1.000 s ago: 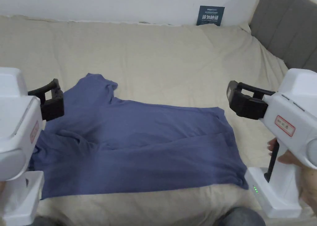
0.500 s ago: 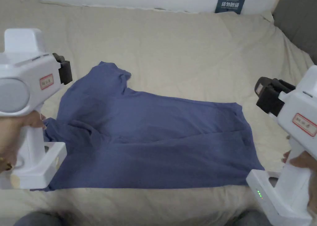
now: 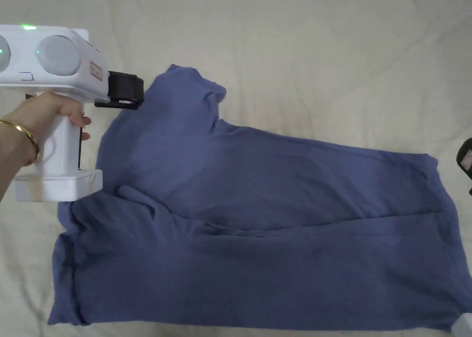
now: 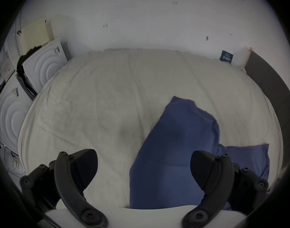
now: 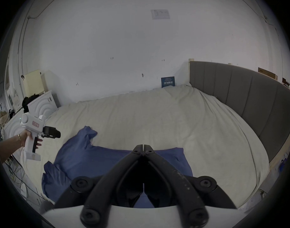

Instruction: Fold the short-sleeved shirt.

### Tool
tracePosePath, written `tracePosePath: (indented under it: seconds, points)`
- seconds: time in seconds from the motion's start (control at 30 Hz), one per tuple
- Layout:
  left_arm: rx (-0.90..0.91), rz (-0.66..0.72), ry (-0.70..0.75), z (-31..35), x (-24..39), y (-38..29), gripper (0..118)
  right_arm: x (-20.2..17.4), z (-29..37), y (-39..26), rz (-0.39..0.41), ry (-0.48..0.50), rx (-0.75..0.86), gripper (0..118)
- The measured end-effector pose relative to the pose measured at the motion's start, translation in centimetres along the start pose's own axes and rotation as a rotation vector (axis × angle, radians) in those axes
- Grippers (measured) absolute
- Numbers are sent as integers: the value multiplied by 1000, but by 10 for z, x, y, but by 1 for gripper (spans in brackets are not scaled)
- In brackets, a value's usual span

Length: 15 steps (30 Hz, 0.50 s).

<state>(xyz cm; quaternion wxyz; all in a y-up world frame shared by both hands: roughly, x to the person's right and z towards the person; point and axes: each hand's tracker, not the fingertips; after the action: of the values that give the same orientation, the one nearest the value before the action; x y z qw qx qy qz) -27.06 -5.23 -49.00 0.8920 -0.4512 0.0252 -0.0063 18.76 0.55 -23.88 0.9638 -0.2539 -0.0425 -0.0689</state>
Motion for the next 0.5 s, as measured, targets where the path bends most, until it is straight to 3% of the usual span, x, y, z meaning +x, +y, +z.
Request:
tracePosePath:
  seconds: [0.13,0.17,0.2,0.27,0.33,0.37,0.43,0.47,0.5]
  points:
    - [-53,-24,8,-49,3,4,114,1,-25,-8,2,-24,-42,1]
    - [-72,-40,10,-55,3,3,108,3,-29,-10,0,-31,-50,1]
    - [-97,-50,22,-64,4,1,97,4,-35,-12,0,-35,-59,1]
    - [-124,-41,36,-77,6,-2,57,7,-46,-16,8,-51,-81,1]
    - [-148,10,-24,-84,5,-8,54,10,-54,-18,2,-52,-104,1]
    - [-116,31,16,-81,8,-9,44,11,-56,-18,-7,-51,-108,1]
    - [-104,13,-5,-78,9,-10,38,12,-61,-18,-16,-55,-115,1]
    - [-78,-7,-12,-74,14,-12,26,11,-65,-16,-17,-58,-122,1]
    - [-72,-11,-8,-73,20,-13,1,10,-69,-15,-16,-62,-126,1]
